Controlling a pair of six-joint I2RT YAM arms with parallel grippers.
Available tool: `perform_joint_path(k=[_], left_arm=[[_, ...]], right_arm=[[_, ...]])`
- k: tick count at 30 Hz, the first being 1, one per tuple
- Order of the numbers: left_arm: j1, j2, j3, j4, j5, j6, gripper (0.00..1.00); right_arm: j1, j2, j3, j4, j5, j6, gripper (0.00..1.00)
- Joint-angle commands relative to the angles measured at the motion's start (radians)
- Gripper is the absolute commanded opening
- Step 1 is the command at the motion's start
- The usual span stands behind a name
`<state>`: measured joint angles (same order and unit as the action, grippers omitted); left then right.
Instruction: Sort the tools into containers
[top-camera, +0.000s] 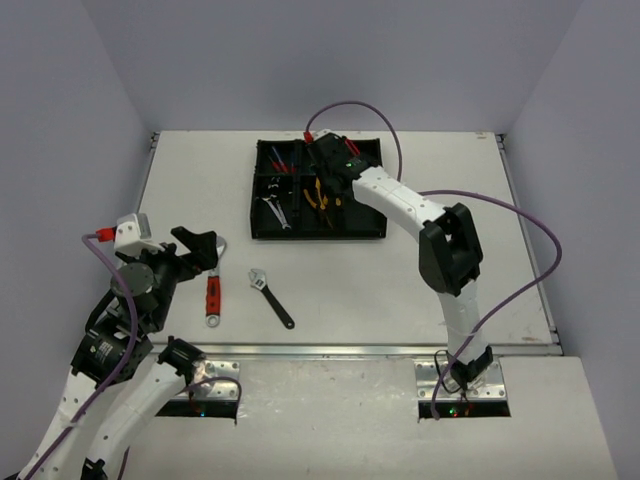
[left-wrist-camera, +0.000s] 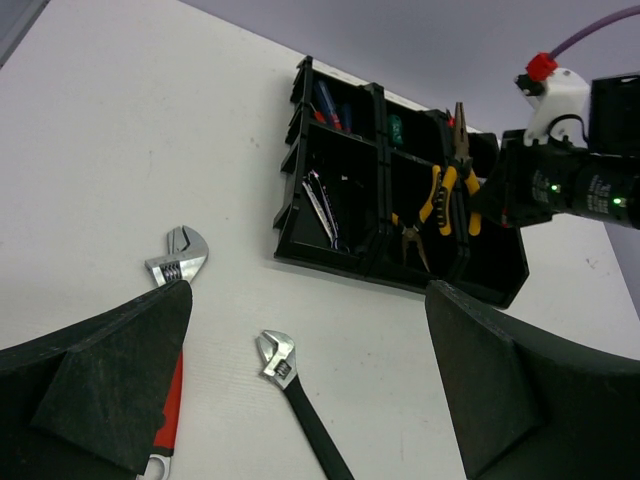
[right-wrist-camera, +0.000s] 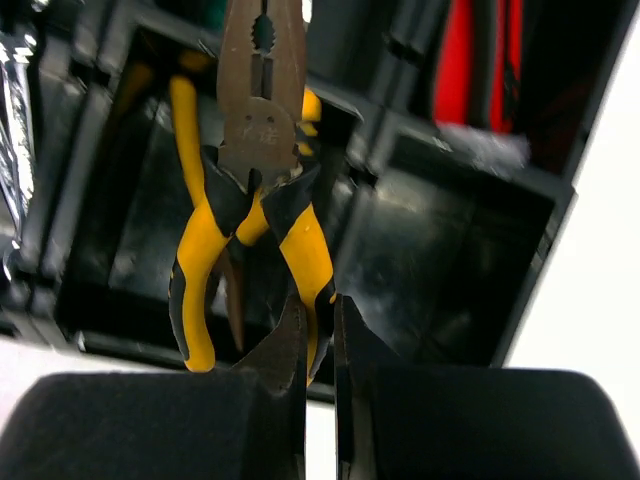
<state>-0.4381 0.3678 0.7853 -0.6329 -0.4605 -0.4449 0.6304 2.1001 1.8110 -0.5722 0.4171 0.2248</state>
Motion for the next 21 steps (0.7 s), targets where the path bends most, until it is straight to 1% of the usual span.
perform_joint_path(k=[1,3,7,9,10,11,13,14,16,18,19,21], left_arm=[[-0.010,0.014,0.005,0.026,-0.007,0.002,1.00],[-0.010,0.018,0.006,0.025,-0.007,0.003,1.00],[-0.010,0.016,0.005,0.025,-0.007,0.003,1.00],[-0.010,0.014,0.005,0.027,-0.006,0.003,1.00],[-0.010,0.017,0.005,0.027,-0.006,0.003,1.00],[-0.010,0.018,0.005,0.027,-0.003,0.003,1.00],[-0.010,0.022,0.006,0.025,-0.004,0.003,1.00],[-0.010,0.022,0.005,0.026,-0.004,0.003,1.00],[-0.010,0.023,0.006,0.027,-0.004,0.003,1.00],[-0.010,0.026,0.005,0.026,-0.006,0.003,1.00],[-0.010,0.029,0.005,0.025,-0.007,0.003,1.00],[-0.010,0.036,0.006,0.025,-0.009,0.003,1.00]], right_arm=[[0.025,0.094,0.162,-0.027,0.068,-0.025,0.00],[0.028,0.117,0.183,-0.039,0.057,-0.015,0.00],[0.037,0.118,0.137,-0.014,0.051,-0.007,0.00],[0.038,0.124,0.131,-0.012,0.052,-0.008,0.03],[0.038,0.127,0.132,-0.016,0.052,-0.007,0.06],[0.038,0.130,0.134,-0.022,0.052,-0.007,0.11],[0.041,0.125,0.129,-0.026,0.045,-0.004,0.32],[0.043,0.119,0.122,-0.025,0.043,-0.004,0.40],[0.048,0.106,0.120,-0.026,0.036,-0.002,0.50],[0.052,0.080,0.122,-0.036,0.017,0.007,0.70],[0.053,0.068,0.125,-0.048,0.011,0.013,0.74],[0.052,0.042,0.129,-0.063,0.006,0.027,0.77]])
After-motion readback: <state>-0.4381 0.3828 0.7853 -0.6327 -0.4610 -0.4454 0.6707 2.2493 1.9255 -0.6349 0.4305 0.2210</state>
